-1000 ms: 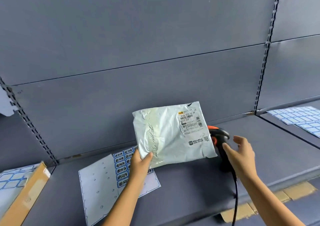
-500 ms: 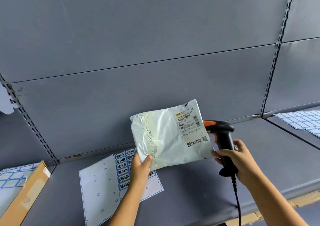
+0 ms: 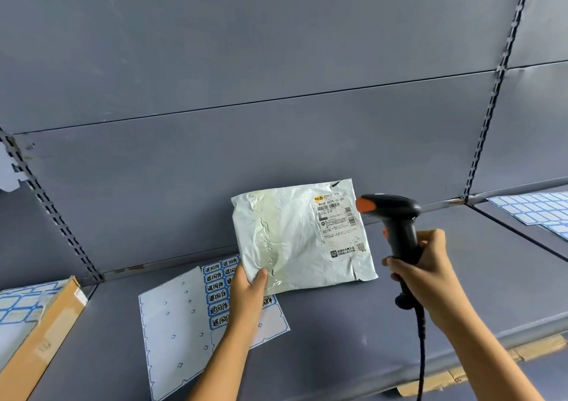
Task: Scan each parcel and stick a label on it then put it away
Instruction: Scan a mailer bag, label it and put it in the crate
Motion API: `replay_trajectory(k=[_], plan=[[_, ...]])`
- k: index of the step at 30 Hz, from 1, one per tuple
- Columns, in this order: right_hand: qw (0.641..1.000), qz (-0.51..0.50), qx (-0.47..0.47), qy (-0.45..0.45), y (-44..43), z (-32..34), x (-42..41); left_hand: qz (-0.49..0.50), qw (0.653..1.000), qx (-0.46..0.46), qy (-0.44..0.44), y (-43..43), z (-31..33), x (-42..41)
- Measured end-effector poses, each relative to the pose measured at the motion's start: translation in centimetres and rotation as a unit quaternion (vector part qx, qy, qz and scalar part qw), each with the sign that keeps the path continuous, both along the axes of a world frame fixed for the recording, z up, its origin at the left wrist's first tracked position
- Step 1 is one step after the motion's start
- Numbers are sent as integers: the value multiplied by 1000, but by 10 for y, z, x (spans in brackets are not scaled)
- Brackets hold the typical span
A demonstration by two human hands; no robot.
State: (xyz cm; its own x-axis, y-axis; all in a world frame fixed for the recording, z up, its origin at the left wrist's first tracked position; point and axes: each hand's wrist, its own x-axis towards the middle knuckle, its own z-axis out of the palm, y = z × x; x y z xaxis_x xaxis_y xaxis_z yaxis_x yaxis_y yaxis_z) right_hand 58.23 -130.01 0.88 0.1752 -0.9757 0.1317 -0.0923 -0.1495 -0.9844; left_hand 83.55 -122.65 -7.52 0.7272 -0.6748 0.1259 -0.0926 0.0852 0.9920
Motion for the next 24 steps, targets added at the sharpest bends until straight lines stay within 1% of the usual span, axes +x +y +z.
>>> replay_trajectory(k=[6, 10, 17, 24], plan=[[998, 34, -15, 51, 12, 3, 13, 2, 1000, -7, 2, 0, 0, -1], [993, 47, -52, 94, 16, 5, 20, -3, 1000, -14, 16, 0, -2, -1], [992, 34, -59, 108, 15, 4, 25, -11, 999, -22, 31, 1, 1, -2], [993, 16, -60, 100, 18, 6, 22, -13, 999, -15, 36, 0, -2, -1]])
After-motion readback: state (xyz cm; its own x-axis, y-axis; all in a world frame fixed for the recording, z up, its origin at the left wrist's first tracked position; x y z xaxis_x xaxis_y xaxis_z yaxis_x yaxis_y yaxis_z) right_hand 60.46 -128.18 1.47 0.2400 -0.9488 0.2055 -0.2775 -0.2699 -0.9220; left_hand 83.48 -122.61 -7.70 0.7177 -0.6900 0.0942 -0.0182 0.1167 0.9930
